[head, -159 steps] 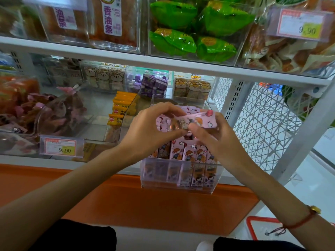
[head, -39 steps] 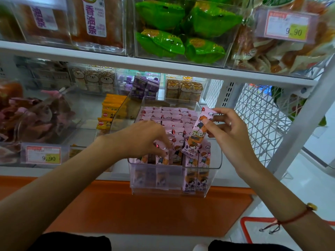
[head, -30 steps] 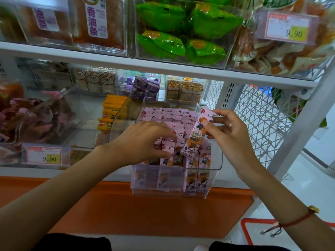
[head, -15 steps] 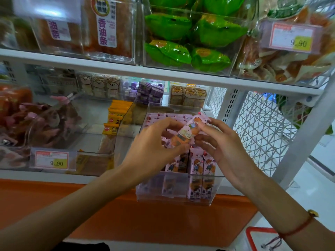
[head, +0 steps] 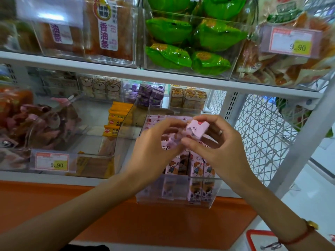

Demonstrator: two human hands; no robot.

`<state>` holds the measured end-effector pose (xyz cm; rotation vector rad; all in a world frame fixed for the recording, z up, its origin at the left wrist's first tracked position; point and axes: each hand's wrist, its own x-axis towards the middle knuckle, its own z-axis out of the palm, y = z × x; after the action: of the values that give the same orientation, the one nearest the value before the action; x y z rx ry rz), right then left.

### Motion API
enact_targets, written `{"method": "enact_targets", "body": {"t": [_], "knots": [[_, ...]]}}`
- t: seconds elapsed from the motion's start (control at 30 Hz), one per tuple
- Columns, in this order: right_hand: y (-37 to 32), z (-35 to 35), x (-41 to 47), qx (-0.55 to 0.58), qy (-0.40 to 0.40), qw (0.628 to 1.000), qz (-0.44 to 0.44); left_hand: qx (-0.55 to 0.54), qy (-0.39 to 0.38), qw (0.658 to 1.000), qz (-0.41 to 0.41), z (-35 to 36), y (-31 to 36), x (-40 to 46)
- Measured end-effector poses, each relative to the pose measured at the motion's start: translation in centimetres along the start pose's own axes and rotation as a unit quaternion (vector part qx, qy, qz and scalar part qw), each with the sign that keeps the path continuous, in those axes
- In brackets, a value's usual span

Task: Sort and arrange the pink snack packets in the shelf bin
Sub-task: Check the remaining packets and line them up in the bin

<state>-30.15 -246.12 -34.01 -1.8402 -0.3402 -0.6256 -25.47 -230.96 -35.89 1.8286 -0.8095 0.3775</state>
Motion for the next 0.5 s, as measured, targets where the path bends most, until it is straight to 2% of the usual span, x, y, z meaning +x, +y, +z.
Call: {"method": "enact_targets", "body": {"t": [0.1, 0.27, 0.37, 0.5], "knots": [[-0.2, 0.0, -0.1, 0.008, -0.017, 1.0, -0.017, -0.025, -0.007, 1.0, 0.01, -0.4, -0.1, 0.2], [0.0, -0.6, 0.1, 0.034, -0.026, 0.999, 0.011, -0.078, -0.048, 0.996, -0.005, -0.7, 0.1, 0.4], [0.1, -1.0, 0.4, 0.033, -0.017, 0.998, 0.044, -0.183, -0.064, 0.976, -0.101, -1.1, 0.6, 0.8], [0.4, -0.8, 0.5, 0.072, -0.012, 0.985, 0.155, -0.224, -0.085, 0.944, -0.226, -1.3, 1.3, 1.0]]}}
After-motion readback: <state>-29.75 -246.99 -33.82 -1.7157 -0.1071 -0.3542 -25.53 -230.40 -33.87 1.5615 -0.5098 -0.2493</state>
